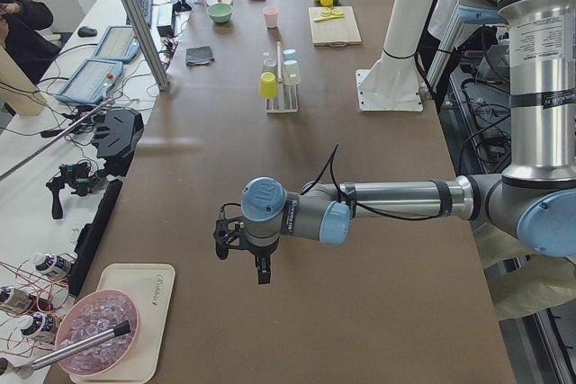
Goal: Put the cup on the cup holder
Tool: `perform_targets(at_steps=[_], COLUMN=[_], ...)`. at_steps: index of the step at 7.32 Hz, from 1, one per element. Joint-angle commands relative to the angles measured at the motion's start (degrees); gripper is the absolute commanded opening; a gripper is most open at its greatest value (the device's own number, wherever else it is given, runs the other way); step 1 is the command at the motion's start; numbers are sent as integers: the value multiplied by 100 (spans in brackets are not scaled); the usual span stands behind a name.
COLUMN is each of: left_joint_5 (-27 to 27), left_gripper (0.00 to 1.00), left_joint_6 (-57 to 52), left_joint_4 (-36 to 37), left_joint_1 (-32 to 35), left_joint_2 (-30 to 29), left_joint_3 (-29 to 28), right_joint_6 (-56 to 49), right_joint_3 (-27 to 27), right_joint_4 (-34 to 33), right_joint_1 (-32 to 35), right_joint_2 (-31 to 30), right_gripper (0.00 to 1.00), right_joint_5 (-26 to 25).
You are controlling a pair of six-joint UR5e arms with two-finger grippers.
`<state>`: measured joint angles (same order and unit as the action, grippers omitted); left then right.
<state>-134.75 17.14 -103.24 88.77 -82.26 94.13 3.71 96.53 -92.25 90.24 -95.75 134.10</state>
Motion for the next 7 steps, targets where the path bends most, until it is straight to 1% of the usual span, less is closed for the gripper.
perform_targets(at_steps=[1, 2, 4, 5, 7], left_joint_5=[19, 28, 28, 63, 37], left_gripper=[99, 99, 99, 99, 99], left_joint_6=[-8, -17, -341, -395, -395], left_joint_4=[-29, -30, -21, 5, 136], left_joint_1=[35, -9, -9, 0, -9], left_joint_2=[51, 26, 51, -192, -238], left_joint_3=[96, 19, -26, -61, -62], right_joint_6=[163, 278, 358, 358, 350], right_joint_3=[191, 130, -115, -386, -1089], right_joint_4=[-1141, -1268, -1304, -1348, -1462], right_joint_1=[-461, -759, -955, -1025, -1306], right_joint_2=[939, 1240, 1619, 1865, 2593], right_gripper=[100, 100, 100, 100, 100], right_joint_5=[-50, -138, -78, 88, 142])
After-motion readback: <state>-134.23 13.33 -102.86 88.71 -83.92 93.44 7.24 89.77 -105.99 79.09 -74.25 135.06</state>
